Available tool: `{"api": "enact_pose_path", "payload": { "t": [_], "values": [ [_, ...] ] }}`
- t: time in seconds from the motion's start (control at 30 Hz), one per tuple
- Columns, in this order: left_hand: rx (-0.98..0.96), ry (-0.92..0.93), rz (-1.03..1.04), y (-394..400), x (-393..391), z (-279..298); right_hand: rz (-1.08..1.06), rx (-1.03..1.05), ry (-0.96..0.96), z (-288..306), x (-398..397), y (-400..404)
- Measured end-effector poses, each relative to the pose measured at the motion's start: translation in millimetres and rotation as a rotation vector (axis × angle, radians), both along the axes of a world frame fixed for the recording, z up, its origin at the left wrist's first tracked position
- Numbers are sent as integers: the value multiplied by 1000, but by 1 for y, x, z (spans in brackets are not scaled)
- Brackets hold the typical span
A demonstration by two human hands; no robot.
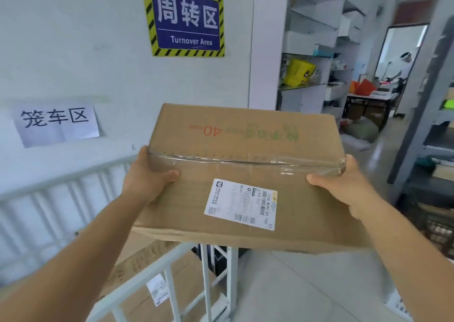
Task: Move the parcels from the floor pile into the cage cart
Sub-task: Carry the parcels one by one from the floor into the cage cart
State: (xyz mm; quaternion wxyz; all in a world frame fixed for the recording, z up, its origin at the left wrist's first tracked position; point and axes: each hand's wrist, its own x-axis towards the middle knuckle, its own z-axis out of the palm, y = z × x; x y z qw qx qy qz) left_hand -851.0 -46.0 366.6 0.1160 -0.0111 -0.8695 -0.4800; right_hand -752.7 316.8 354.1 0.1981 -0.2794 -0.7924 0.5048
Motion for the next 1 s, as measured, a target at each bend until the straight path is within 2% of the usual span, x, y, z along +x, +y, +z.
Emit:
{"api": "enact_pose_path", "payload": {
  "t": [0.27, 0.57, 1.0],
  "values": [
    [17, 33, 178, -180, 9, 15, 201, -4, 53, 11, -61, -172],
    [34, 4, 402, -357, 35, -4, 390, -4, -7, -6, -114, -348],
    [53, -150, 761, -515, 48, -71, 743, -2, -149, -68, -214, -545]
  ]
}}
